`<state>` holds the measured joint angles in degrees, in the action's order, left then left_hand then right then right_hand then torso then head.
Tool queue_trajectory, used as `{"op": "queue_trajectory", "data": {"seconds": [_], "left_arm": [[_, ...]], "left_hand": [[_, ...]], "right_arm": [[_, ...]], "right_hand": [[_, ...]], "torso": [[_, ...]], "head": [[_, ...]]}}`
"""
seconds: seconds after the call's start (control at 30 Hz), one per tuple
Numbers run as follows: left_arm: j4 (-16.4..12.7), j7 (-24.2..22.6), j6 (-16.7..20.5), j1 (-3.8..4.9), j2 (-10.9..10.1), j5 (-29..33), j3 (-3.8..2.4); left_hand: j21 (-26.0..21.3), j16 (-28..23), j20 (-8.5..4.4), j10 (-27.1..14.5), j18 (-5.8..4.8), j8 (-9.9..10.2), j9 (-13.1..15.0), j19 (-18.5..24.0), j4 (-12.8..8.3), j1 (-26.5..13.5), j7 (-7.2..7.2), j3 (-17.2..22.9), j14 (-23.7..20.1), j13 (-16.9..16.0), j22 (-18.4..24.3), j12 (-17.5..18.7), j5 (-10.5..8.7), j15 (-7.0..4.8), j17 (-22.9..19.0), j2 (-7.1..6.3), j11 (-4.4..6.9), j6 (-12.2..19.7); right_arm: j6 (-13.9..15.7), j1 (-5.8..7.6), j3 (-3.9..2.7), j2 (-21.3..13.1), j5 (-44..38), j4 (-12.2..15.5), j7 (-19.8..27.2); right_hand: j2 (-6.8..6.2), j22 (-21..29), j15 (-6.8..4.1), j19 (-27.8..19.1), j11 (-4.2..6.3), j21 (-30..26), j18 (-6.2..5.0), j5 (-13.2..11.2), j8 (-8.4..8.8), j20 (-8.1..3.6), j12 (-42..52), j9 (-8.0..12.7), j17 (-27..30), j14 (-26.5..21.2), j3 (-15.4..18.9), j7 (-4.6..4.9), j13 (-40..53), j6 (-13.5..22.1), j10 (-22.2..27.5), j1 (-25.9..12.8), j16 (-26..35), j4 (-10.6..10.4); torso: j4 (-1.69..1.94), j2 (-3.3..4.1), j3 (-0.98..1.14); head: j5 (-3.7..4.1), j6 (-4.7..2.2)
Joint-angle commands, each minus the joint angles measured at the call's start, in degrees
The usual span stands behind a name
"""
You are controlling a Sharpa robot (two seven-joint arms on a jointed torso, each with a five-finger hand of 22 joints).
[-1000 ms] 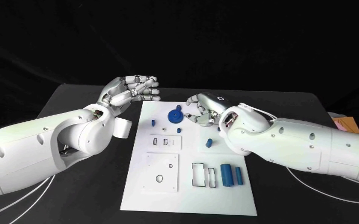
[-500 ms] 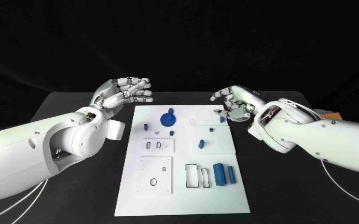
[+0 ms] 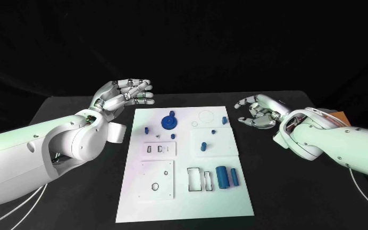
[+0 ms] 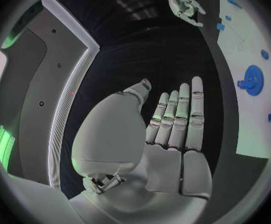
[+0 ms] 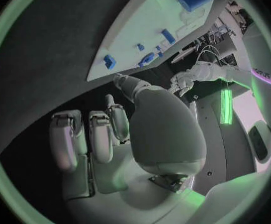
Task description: Assemble the parts on the task board
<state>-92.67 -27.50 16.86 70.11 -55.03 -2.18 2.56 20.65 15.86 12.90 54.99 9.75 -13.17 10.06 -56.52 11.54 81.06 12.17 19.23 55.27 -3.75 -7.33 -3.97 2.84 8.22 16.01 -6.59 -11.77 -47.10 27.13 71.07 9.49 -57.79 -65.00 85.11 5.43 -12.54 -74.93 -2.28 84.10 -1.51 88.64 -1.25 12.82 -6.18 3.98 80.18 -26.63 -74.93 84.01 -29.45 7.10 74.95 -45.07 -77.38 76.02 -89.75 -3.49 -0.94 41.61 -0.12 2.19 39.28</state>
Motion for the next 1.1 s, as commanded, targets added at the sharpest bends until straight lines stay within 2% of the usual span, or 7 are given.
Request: {"op": "queue_trajectory", "data": {"seconds": [0.03, 0.07, 0.23, 0.5, 0.63, 0.97, 1.1], "left_arm": [[0.0, -0.2, -1.0, -0.01, 0.1, 0.2, -0.02], [0.1, -0.2, -1.0, -0.01, 0.1, 0.2, -0.02], [0.1, -0.1, -1.1, -0.01, 0.1, 0.2, -0.02], [0.0, -0.1, -1.2, -0.01, 0.0, 0.2, -0.01], [-0.1, -0.1, -1.2, -0.01, 0.0, 0.1, -0.01], [-0.1, -0.1, -1.2, -0.01, -0.1, 0.1, -0.01], [-0.1, -0.1, -1.2, -0.01, -0.2, 0.1, -0.02]], "left_hand": [[0.3, -0.2, 0.27, -0.4, 0.54, 0.2, -0.1, 0.1, 0.0, -0.1, 3.02, -0.1, -0.1, 0.0, 0.1, 0.3, 0.06, 0.09, 0.0, 0.28, 0.05, 0.3], [0.3, -0.2, 0.27, -0.4, 0.54, 0.2, -0.1, 0.1, 0.0, -0.1, 3.02, -0.1, -0.1, 0.0, 0.1, 0.3, 0.06, 0.09, 0.0, 0.28, 0.05, 0.3], [0.3, -0.3, 0.28, -0.4, 0.54, 0.3, 0.0, 0.1, -0.2, 0.0, 3.02, 0.0, -0.1, 0.0, 0.1, 0.3, 0.06, 0.09, 0.1, 0.25, 0.05, 0.3], [0.3, -0.3, 0.28, -0.4, 0.54, 0.3, 0.0, 0.1, -0.2, 0.1, 3.02, 0.0, -0.2, 0.0, 0.1, 0.3, 0.06, 0.09, 0.1, 0.24, 0.05, 0.3], [0.3, -0.3, 0.28, -0.4, 0.54, 0.3, 0.0, 0.1, -0.2, 0.1, 3.02, 0.0, -0.2, 0.0, 0.1, 0.3, 0.06, 0.09, 0.1, 0.24, 0.05, 0.3], [0.3, -0.3, 0.28, -0.4, 0.54, 0.3, 0.0, 0.1, -0.2, 0.1, 3.02, 0.0, -0.2, 0.0, 0.1, 0.3, 0.06, 0.09, 0.1, 0.24, 0.05, 0.3], [0.3, -0.3, 0.29, -0.4, 0.54, 0.3, 0.0, 0.2, -0.2, 0.1, 3.03, 0.0, -0.2, 0.0, 0.1, 0.2, 0.06, 0.10, 0.1, 0.25, 0.04, 0.3]], "right_arm": [[-1.7, -0.31, -0.04, 0.8, 0.1, -0.7, -0.9], [-1.8, -0.39, -0.04, 1.0, 0.0, -1.0, -1.3], [-2.3, -0.61, -0.03, 2.2, -0.5, -2.1, -3.2], [-1.7, -1.11, -0.02, 4.4, -0.8, -3.5, -5.2], [-2.1, -1.20, -0.03, 5.5, -0.7, -3.9, -5.7], [-2.9, -1.47, -0.02, 7.1, -0.7, -4.7, -6.4], [-2.6, -1.51, -0.02, 7.4, -0.4, -5.1, -6.8]], "right_hand": [[0.04, -14.1, -0.20, 5.4, 0.08, 0.6, 0.99, -0.3, -0.41, -0.44, 0.3, 0.1, -15.1, 6.0, 0.4, 0.03, 1.9, 0.7, -0.4, -0.6, -0.2, -0.1], [0.08, -14.3, -0.18, 5.5, 0.06, 0.7, 1.03, -0.4, -0.43, -0.44, 0.3, 0.1, -15.1, 6.0, 0.5, 0.05, 2.0, 0.9, -0.5, -0.6, -0.2, -0.1], [0.07, -14.0, -0.17, 5.4, 0.07, 0.6, 0.96, -0.6, -0.54, -0.43, 0.3, 0.2, -15.1, 6.0, 0.7, 0.00, 2.1, 1.1, -0.6, -0.8, -0.2, -0.2], [0.33, -14.0, -0.15, 5.4, 0.03, 0.5, 0.95, -0.8, -0.75, -0.44, 0.6, 0.2, -15.1, 6.0, 0.8, 0.09, 2.4, 1.2, -0.9, -1.1, -0.2, -0.5], [0.44, -14.0, -0.12, 5.4, -0.01, 0.5, 0.95, -1.3, -1.00, -0.42, 0.6, 0.2, -15.1, 6.0, 1.0, 0.12, 2.4, 1.3, -1.0, -1.4, -0.2, -0.7], [0.78, -14.0, -0.04, 5.4, -0.12, 0.5, 0.95, -2.3, -1.56, -0.37, 0.6, 0.2, -15.1, 6.0, 1.2, 0.24, 2.5, 1.1, -1.0, -1.7, -0.2, -1.0], [2.16, -14.0, 0.56, 5.4, -0.96, 0.5, 0.95, -2.6, -2.59, 0.00, 0.7, 0.1, -15.1, 6.0, 0.9, 0.66, 2.7, 0.1, -1.2, -2.1, -0.2, -1.7]], "torso": [[0.15, 0.10, 0.02], [0.22, 0.13, -0.04], [0.41, 0.34, 0.04], [0.21, 0.70, 0.42], [0.35, 0.67, 0.26], [0.24, 0.61, 0.35], [0.29, 0.63, 0.30]], "head": [[0.01, 0.14], [0.06, 0.18], [0.09, 0.17], [-0.29, 0.23], [-0.12, 0.36], [-0.38, 0.66], [-0.34, 0.61]]}}
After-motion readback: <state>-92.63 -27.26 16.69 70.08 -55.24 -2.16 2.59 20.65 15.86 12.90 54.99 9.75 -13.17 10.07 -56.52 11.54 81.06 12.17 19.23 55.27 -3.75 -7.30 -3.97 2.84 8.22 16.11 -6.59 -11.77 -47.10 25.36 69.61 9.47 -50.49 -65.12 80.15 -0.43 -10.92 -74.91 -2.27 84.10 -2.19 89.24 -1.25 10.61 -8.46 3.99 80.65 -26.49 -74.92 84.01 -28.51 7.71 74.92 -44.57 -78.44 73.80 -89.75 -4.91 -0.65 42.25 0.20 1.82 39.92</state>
